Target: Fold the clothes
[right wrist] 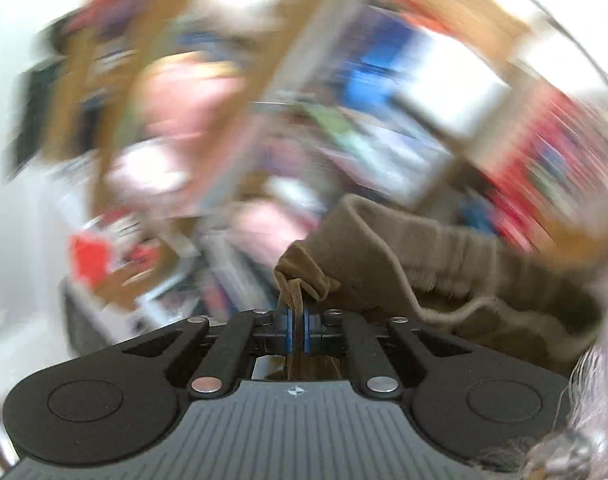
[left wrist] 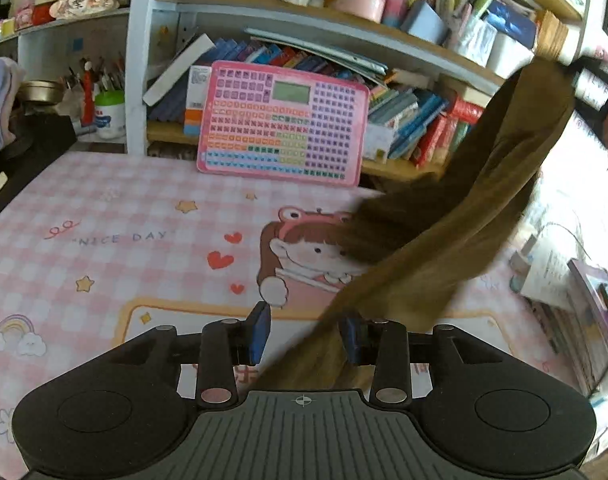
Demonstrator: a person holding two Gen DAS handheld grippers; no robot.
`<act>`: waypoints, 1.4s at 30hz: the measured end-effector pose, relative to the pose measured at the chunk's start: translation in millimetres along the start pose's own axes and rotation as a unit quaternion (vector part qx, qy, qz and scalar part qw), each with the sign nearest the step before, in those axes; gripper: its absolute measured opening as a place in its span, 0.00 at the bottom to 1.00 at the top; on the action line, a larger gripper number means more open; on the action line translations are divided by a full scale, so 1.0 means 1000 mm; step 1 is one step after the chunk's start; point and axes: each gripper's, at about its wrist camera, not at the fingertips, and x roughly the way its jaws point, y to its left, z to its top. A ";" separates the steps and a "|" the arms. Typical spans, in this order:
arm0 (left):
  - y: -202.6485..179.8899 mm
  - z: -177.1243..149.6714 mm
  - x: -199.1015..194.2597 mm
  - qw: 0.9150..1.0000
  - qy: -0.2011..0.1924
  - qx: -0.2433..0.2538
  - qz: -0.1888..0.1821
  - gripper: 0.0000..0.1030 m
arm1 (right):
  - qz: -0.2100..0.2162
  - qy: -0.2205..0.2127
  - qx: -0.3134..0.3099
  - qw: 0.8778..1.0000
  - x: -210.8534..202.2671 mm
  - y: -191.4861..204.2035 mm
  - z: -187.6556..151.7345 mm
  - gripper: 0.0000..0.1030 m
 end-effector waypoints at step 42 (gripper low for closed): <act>0.050 0.000 -0.005 0.993 -0.020 -0.086 0.080 0.37 | -0.028 0.310 -0.061 0.949 0.087 -0.017 -0.111 0.01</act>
